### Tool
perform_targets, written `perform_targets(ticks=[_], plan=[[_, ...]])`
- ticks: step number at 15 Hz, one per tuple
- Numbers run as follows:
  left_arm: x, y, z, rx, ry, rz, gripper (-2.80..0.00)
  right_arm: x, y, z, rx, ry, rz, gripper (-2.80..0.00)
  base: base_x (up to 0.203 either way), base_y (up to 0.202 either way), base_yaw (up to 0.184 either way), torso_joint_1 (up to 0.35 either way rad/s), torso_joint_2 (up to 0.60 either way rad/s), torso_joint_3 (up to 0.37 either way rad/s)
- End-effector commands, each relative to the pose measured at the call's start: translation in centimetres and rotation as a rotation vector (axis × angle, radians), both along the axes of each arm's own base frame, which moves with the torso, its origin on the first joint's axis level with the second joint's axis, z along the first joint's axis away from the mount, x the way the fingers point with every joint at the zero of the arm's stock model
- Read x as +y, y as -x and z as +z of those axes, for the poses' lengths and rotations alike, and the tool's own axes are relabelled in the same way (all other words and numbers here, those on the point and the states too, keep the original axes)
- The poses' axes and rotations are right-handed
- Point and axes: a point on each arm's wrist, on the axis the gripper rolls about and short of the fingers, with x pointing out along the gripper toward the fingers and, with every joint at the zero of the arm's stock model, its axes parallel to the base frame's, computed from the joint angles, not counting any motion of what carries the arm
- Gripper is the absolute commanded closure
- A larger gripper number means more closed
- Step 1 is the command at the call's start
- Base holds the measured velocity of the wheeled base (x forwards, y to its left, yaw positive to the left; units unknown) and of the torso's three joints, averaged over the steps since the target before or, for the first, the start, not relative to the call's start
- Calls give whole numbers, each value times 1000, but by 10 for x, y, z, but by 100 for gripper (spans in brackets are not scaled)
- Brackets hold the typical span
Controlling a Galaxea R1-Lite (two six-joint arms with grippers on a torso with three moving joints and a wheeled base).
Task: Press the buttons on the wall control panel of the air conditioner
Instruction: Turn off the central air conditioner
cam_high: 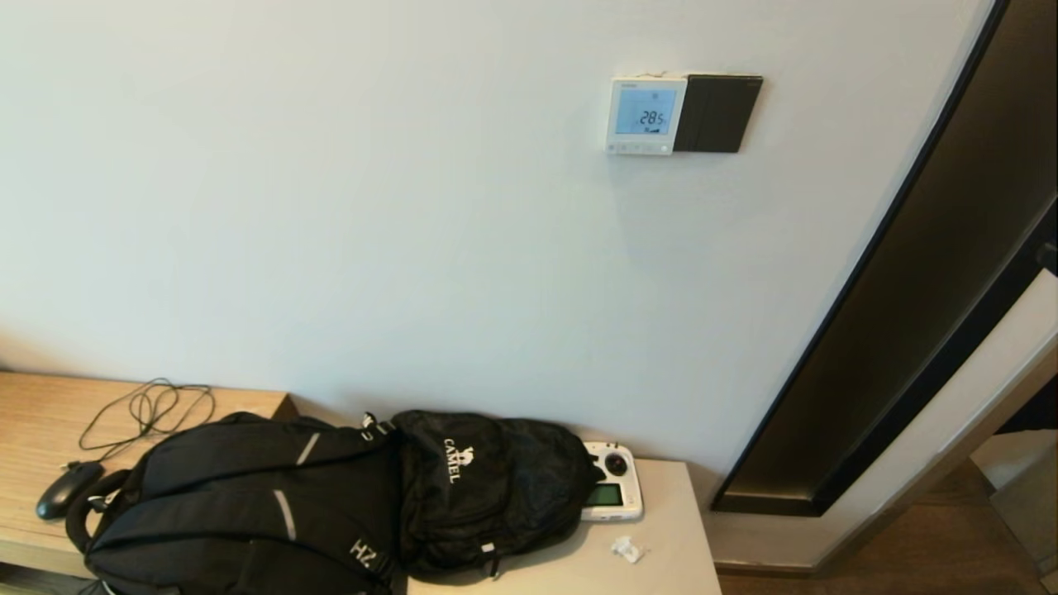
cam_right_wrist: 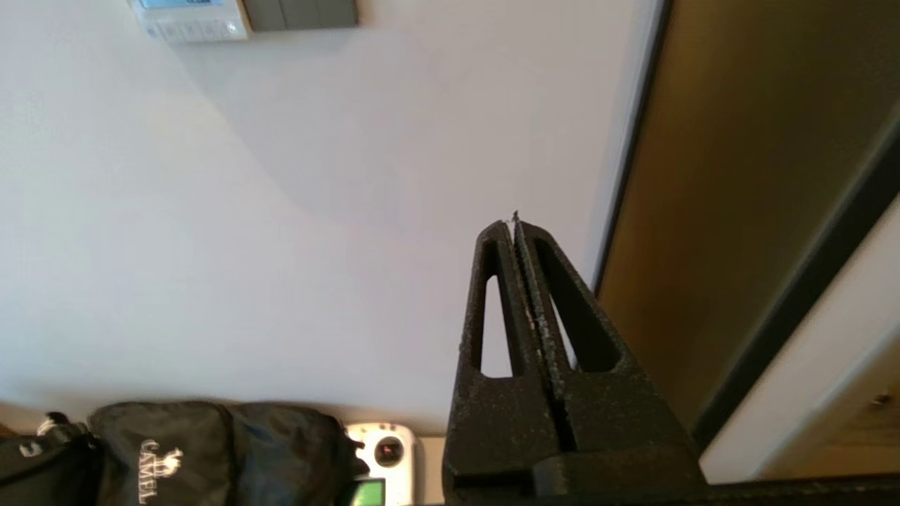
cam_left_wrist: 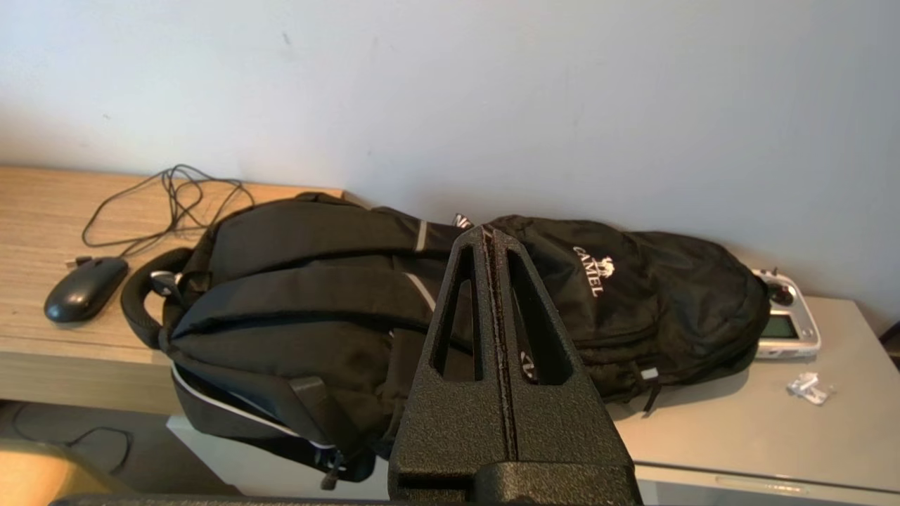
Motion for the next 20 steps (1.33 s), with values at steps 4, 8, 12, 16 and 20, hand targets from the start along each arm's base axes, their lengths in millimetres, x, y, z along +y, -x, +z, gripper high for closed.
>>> perform_targets(ticks=[4,8,12,16,20], plan=[[0,0,0,-1,0,0,0,29,-70,13,61,-26,17,0,0,0,0,0,0,0],[0,0,0,-1,0,0,0,54,-97,18,70,-44,43,0,0,0,0,0,0,0],[0,0,0,-1,0,2,0,77,-120,25,63,-52,67,0,0,0,0,0,0,0],[0,0,0,-1,0,0,0,89,-153,28,54,-68,69,0,0,0,0,0,0,0],[0,0,0,-1,0,3,0,97,-176,33,33,-87,70,0,0,0,0,0,0,0]])
